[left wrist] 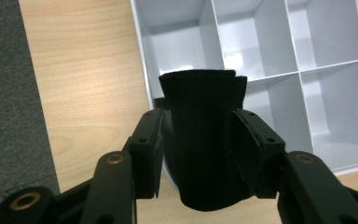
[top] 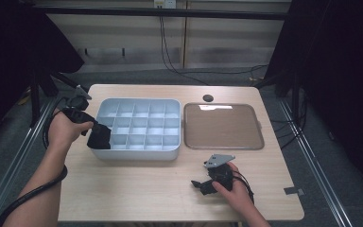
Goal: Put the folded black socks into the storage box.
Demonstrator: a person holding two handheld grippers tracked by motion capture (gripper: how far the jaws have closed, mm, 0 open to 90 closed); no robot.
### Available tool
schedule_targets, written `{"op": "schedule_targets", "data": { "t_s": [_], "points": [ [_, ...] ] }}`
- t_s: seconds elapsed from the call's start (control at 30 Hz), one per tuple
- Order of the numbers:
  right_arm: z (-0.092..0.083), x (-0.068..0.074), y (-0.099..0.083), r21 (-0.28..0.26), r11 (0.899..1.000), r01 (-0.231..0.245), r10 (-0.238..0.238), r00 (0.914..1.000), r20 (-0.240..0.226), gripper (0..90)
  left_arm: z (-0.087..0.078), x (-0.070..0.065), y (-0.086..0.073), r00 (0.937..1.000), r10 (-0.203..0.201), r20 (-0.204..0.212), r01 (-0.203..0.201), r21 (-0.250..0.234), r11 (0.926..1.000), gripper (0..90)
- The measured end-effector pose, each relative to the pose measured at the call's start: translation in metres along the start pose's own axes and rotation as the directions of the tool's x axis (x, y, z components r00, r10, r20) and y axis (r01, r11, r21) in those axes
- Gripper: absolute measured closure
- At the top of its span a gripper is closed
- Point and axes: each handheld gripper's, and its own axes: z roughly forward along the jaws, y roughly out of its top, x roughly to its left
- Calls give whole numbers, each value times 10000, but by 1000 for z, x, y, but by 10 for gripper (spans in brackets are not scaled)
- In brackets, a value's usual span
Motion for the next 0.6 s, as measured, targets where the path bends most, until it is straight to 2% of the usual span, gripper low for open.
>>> {"op": "schedule_targets", "data": {
  "t_s": [0.43,0.6],
  "points": [
    [0,0,0,7,10000,-20,20,10000,-4,129,-9,3,6,9998,-123,143,121,103,9999,619],
    [0,0,0,2,10000,-8,8,10000,-6,129,-16,2,9,9999,8,153,-9,101,9999,663]
  ]
}}
